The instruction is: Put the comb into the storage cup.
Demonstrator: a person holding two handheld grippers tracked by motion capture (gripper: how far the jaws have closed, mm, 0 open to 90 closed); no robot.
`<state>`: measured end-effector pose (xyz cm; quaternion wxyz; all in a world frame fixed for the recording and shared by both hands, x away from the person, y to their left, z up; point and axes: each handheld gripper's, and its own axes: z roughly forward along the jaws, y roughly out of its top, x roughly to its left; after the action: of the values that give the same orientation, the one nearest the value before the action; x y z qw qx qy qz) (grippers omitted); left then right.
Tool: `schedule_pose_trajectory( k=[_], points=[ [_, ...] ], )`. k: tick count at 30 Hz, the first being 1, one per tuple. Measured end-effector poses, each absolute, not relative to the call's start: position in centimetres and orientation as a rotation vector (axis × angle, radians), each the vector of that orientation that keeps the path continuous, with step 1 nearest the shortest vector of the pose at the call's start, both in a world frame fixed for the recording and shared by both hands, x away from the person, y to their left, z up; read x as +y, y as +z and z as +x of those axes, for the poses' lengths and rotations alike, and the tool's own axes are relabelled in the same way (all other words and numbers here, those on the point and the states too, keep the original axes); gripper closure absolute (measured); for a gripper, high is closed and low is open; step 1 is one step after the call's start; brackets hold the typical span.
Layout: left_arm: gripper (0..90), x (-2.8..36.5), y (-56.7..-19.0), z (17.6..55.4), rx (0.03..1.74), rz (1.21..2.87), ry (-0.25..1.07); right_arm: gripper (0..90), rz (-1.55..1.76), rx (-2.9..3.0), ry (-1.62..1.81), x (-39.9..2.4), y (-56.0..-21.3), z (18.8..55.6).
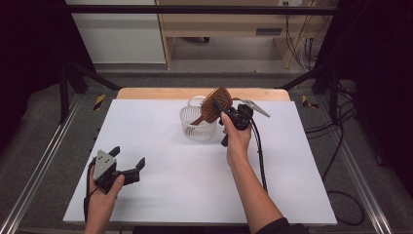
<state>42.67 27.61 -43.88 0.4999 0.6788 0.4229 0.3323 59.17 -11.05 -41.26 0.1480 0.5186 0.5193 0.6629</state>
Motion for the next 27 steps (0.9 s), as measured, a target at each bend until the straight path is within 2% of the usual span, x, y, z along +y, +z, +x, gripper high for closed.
schedule_pose_trajectory(
  k=[17, 27],
  points=[
    [2.4, 27.61, -43.90, 42.68, 1.024, 1.643, 0.799, 42.2, 1.462, 1.546, 1.872, -11.01, -41.23, 59.15],
    [2.4, 27.63, -43.90, 42.68, 1.024, 1.643, 0.798, 33.1, 1.467, 1.565, 1.848, -11.10, -41.23, 59.17]
  ],
)
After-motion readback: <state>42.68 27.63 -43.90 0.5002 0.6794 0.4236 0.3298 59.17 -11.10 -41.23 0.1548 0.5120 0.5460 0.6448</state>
